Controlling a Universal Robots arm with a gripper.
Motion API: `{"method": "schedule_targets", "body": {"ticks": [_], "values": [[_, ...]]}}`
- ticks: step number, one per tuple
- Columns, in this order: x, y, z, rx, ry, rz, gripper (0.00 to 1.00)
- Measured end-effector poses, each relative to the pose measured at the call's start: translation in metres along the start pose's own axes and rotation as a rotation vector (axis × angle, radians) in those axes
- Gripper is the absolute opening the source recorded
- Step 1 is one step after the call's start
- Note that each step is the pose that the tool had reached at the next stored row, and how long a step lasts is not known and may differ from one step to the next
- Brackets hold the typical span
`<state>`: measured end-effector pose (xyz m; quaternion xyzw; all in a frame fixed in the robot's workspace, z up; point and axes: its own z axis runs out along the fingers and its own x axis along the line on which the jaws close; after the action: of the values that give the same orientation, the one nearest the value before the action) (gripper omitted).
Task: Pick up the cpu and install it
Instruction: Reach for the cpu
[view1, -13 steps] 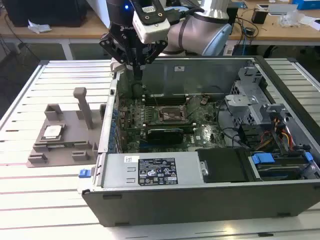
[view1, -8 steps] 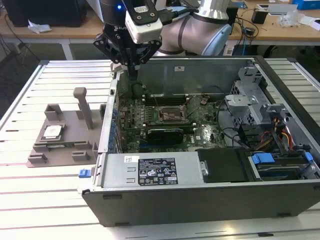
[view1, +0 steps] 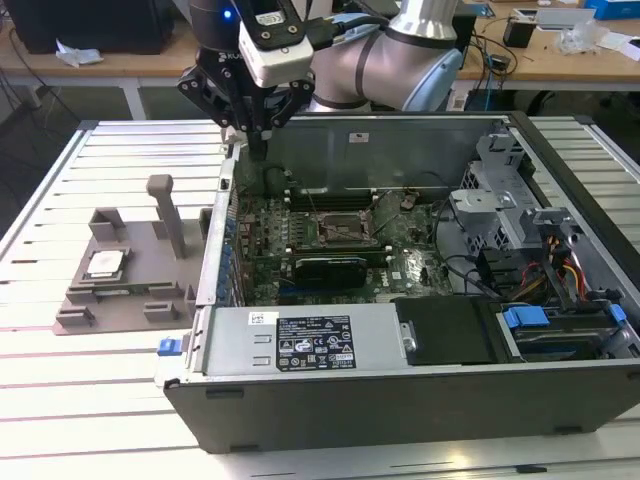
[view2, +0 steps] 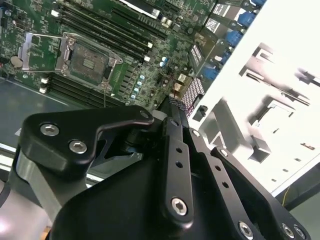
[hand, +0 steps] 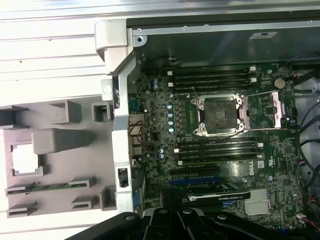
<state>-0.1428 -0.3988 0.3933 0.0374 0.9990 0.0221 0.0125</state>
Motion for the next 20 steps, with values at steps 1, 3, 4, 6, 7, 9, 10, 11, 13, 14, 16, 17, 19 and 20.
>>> {"method": "schedule_targets", "body": {"ticks": [1,3,4,6,7,9,10,11,13,14,16,17,19,20], "values": [[0.0020,-0.0002,-0.0001,0.0000,0.0001,0.000,0.11],[0.0058,-0.0004,-0.0001,0.0000,0.0000,0.000,0.11],[0.0086,-0.0006,-0.0002,-0.0001,0.0000,0.000,0.11],[0.0125,-0.0009,-0.0004,0.0000,0.0001,0.000,0.11],[0.0142,-0.0011,-0.0004,0.0000,0.0000,0.000,0.11],[0.0162,-0.0012,-0.0004,0.0000,0.0000,0.000,0.11],[0.0173,-0.0013,-0.0005,0.0000,0.0000,0.000,0.11],[0.0184,-0.0014,-0.0005,0.0000,0.0000,0.000,0.11],[0.0227,-0.0017,-0.0006,0.0000,0.0001,0.000,0.11],[0.0246,-0.0018,-0.0006,0.0000,0.0000,0.000,0.11],[0.0276,-0.0021,-0.0007,0.0000,0.0001,0.000,0.11],[0.0289,-0.0022,-0.0008,0.0000,0.0000,0.000,0.11],[0.0307,-0.0023,-0.0008,-0.0001,0.0000,0.000,0.11],[0.0326,-0.0024,-0.0008,0.0000,0.0000,0.000,0.11]]}}
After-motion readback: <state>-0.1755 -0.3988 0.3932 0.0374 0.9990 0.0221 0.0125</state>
